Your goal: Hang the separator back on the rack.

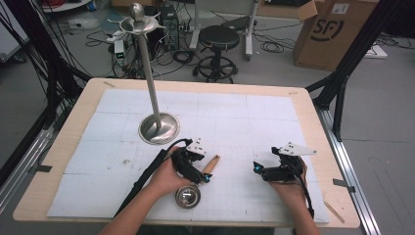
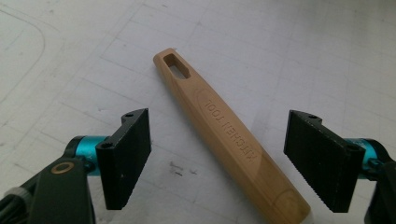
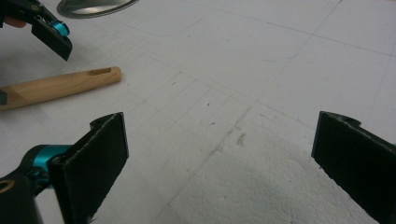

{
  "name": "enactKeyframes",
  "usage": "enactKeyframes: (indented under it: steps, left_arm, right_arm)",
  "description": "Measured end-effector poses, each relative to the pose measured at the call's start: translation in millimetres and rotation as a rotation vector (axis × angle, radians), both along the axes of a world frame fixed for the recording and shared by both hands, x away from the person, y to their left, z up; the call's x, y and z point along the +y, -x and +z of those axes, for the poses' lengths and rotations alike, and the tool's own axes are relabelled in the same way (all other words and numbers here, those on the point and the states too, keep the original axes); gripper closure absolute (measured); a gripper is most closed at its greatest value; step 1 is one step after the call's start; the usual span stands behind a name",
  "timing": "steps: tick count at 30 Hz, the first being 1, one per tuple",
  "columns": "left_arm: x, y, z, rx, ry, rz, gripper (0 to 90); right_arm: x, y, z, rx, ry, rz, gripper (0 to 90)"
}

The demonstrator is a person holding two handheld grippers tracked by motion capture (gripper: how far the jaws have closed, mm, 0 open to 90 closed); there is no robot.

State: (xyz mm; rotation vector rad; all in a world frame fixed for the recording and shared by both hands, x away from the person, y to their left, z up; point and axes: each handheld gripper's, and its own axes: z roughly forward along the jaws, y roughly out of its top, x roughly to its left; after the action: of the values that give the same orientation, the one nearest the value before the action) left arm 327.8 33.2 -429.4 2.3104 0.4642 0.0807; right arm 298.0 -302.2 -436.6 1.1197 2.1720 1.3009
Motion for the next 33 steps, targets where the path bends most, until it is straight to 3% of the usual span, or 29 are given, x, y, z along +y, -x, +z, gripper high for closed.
enactKeyframes:
  steps: [5, 8, 13, 18, 20, 33]
  left_arm:
    - [-10.0, 2.4, -6.1, -0.021, -0.093, -0.006, 29.2]
    - [-12.1, 4.7, -4.8, -0.028, -0.109, 0.008, 29.5]
    - [-11.8, 7.5, -1.7, -0.016, -0.109, -0.027, 44.9]
    - [-11.9, 7.6, -0.9, 0.009, -0.097, -0.025, 47.8]
    - [-11.9, 7.1, -0.1, 0.022, -0.092, -0.051, 51.5]
    - [-15.2, 8.3, 4.4, 0.014, -0.126, -0.084, 59.7]
  right_arm:
    - [-0.3, 0.1, 0.2, 0.000, 0.001, 0.000, 2.5]
    - [-0.3, 0.3, 0.2, 0.003, 0.000, -0.001, 2.5]
    - [0.0, 0.0, -0.2, 0.002, 0.004, 0.001, 2.5]
    - [0.2, 0.0, -0.3, 0.004, 0.007, 0.000, 2.5]
    - [0.5, -0.1, -0.4, 0.004, 0.007, 0.000, 2.5]
    - [-0.4, 0.0, 0.1, 0.000, 0.002, -0.001, 2.5]
